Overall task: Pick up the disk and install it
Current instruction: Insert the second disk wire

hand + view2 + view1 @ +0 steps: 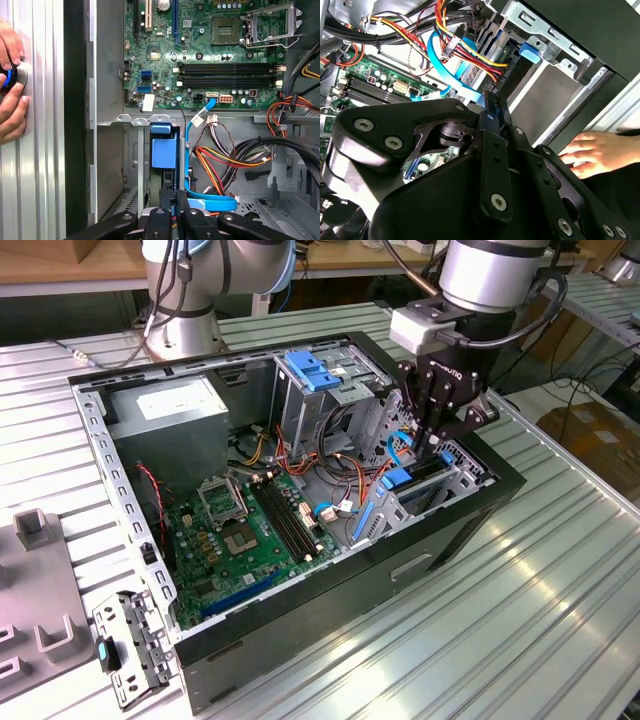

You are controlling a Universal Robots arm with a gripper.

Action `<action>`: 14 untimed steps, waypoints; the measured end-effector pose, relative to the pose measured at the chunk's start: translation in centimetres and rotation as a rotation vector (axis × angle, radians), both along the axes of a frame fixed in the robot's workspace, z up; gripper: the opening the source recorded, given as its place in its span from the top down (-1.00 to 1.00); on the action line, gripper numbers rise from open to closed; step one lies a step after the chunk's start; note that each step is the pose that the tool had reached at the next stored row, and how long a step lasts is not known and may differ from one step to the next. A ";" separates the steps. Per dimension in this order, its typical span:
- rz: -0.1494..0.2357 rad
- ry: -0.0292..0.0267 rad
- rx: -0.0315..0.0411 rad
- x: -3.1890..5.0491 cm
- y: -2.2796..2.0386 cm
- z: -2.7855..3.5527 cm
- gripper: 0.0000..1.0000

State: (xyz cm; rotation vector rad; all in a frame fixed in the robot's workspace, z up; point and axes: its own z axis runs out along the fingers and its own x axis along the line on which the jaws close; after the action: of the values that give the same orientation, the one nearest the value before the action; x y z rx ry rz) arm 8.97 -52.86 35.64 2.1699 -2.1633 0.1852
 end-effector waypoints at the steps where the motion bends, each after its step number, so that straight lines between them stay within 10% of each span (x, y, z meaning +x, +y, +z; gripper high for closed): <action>1: 0.000 -0.0018 0.0091 -0.09 -0.25 -0.03 0.67; 14: 0.000 -0.0018 0.0106 -0.10 -0.26 -0.03 0.67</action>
State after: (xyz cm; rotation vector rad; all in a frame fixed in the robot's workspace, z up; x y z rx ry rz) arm 8.87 -53.12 35.60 2.1761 -2.1702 0.1762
